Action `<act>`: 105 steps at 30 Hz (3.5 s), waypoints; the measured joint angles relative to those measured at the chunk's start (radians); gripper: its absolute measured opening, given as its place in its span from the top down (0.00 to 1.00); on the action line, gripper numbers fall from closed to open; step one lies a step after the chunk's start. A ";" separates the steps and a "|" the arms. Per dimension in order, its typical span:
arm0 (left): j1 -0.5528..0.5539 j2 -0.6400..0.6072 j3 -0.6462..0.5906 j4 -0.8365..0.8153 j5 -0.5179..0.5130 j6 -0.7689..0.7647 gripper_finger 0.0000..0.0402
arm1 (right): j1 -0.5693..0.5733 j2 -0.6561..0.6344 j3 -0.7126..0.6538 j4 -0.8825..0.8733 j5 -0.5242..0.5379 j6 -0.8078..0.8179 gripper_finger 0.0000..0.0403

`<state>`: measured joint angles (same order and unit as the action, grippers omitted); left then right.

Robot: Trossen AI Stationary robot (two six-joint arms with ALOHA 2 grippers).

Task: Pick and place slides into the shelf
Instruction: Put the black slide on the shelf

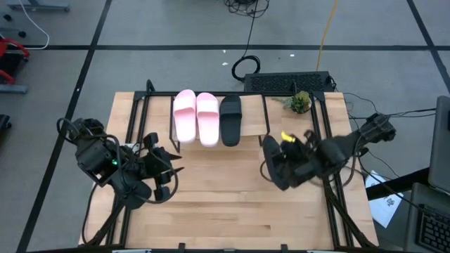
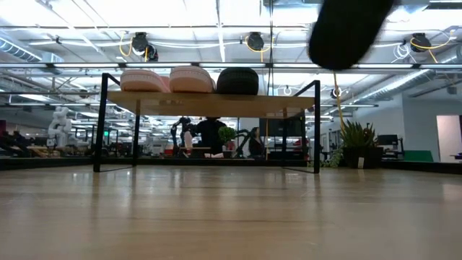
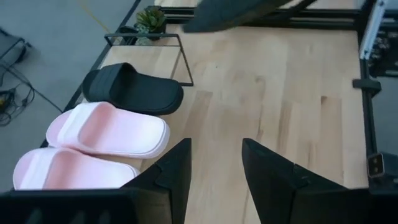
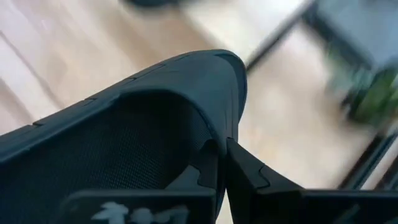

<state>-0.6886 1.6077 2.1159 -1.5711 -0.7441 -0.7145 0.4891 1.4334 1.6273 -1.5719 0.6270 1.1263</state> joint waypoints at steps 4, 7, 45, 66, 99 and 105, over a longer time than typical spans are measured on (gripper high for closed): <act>0.031 0.000 0.000 0.000 0.000 -0.048 0.64 | -0.083 0.000 0.140 0.004 0.139 -0.280 1.00; 0.053 0.000 0.000 0.000 0.001 -0.091 0.64 | -0.170 0.000 0.226 0.002 0.214 -0.514 1.00; 0.298 0.000 0.000 0.000 -0.011 -0.153 0.64 | -0.733 0.401 0.275 0.439 0.132 -1.325 1.00; 0.322 0.000 0.000 0.000 -0.007 -0.126 0.64 | -0.699 0.392 0.275 0.311 0.131 -1.217 1.00; 0.321 0.000 0.000 0.000 0.013 -0.113 0.64 | -0.676 0.392 0.274 0.257 0.073 -1.164 1.00; 0.321 0.000 0.000 0.000 0.014 -0.102 0.64 | -0.674 0.397 0.216 0.266 0.080 -1.164 1.00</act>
<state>-0.3671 1.6077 2.1159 -1.5711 -0.7303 -0.8168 -0.1848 1.8301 1.8433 -1.3058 0.7072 -0.0380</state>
